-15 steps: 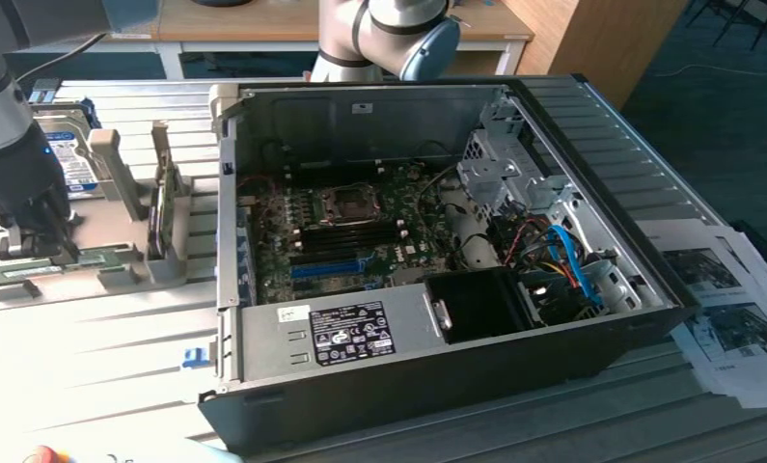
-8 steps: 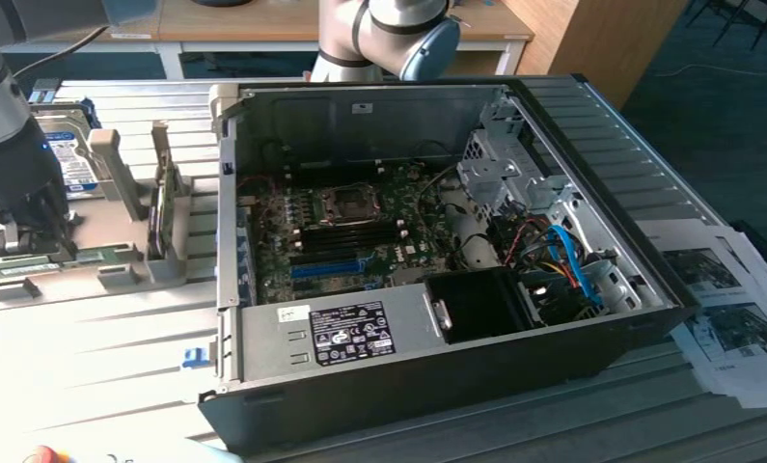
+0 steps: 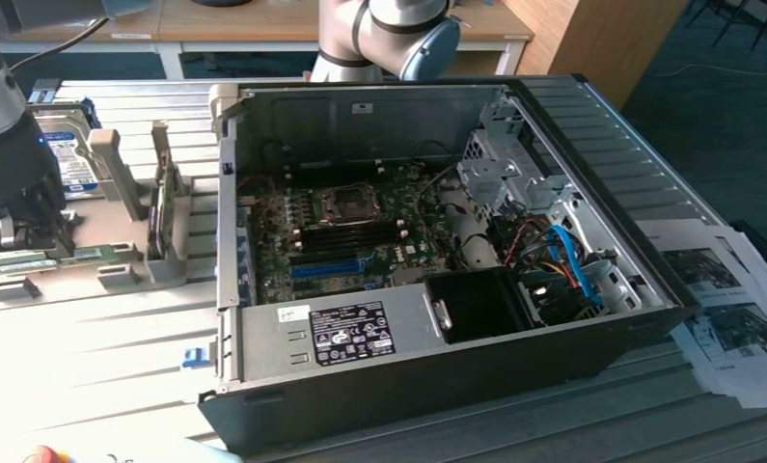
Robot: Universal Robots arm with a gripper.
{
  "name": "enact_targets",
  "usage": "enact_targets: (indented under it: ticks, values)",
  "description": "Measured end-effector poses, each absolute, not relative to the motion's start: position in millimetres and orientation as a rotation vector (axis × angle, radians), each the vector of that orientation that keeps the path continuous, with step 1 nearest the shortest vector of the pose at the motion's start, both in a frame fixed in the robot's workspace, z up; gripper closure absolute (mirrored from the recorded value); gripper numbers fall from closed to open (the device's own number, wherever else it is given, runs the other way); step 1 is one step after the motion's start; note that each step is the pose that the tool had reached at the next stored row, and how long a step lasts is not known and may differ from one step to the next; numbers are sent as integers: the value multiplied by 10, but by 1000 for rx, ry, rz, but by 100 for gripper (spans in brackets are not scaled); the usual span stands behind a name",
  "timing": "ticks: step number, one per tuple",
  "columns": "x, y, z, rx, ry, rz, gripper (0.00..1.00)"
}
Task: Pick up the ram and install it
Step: 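Pick up the ram and move it above insertion slot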
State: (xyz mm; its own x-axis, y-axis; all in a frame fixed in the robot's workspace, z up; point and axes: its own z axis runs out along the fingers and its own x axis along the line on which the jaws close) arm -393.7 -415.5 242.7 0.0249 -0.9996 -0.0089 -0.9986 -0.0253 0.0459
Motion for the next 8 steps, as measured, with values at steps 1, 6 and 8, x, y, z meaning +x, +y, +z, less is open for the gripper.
enact_targets:
  ticks: [1, 6, 8]
  values:
    - [-3937, -4155, 2435, 2230, -2174, -60, 88]
    - [-3937, -4155, 2475, 2230, -2174, -60, 88]
    - [-3937, -4155, 2495, 2230, -2174, -60, 88]
